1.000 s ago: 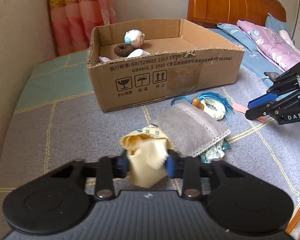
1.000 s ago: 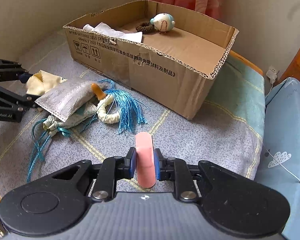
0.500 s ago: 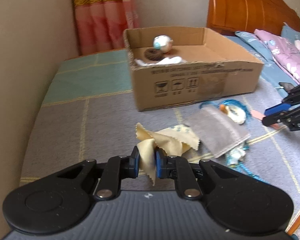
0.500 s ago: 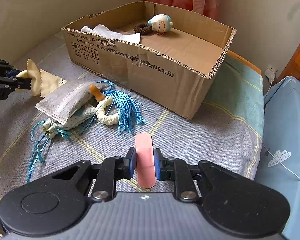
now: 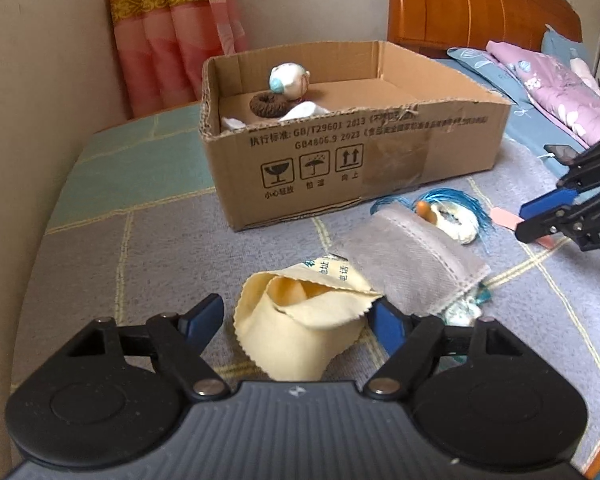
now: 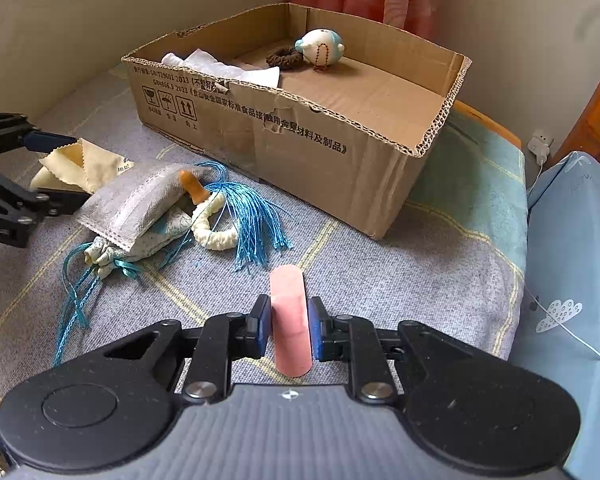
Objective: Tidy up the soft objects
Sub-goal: 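Carry the yellow cloth into the box and open the left gripper while the right holds the pink strip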
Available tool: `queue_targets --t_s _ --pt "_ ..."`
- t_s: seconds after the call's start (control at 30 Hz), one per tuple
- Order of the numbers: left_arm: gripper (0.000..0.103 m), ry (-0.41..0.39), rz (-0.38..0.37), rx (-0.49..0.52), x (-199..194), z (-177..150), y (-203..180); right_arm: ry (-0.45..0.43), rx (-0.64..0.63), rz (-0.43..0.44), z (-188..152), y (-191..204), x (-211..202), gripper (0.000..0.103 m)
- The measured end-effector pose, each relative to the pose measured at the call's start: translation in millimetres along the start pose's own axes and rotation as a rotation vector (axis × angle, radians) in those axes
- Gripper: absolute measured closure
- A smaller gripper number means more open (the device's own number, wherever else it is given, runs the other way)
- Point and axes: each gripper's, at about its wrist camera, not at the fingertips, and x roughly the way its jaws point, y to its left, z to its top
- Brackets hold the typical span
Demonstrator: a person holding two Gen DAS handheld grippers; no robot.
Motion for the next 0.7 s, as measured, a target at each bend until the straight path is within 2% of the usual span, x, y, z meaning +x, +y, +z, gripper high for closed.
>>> queue_targets --t_s 0.03,0.1,0.23,0.3,0.4,0.53,0.7 --pt "0.029 0.000 -0.009 -0.009 1 1 1 -0.001 0.001 0.001 0 0 0 0.079" --pt "0.044 0.002 -0.030 -0.029 3 2 1 -0.002 0.005 0.003 0 -1 0 0.078" --pt "0.062 -0.009 -0.061 -0.036 3 4 -1 -0.007 0.018 0.010 0 -3 1 0.077" --pt "0.078 -0.014 -0.075 -0.043 2 4 -1 -0.008 0.017 0.010 0 -3 1 0.077" --pt "0.089 -0.021 -0.075 -0.058 1 5 -1 -0.010 0.016 0.007 0 -3 1 0.077" --pt "0.095 -0.030 -0.060 -0.068 -3 6 3 -0.012 0.019 0.005 -1 -3 0 0.075" --pt "0.095 -0.052 -0.037 -0.078 -16 7 12 -0.011 0.008 0.000 -2 -2 -2 0.062"
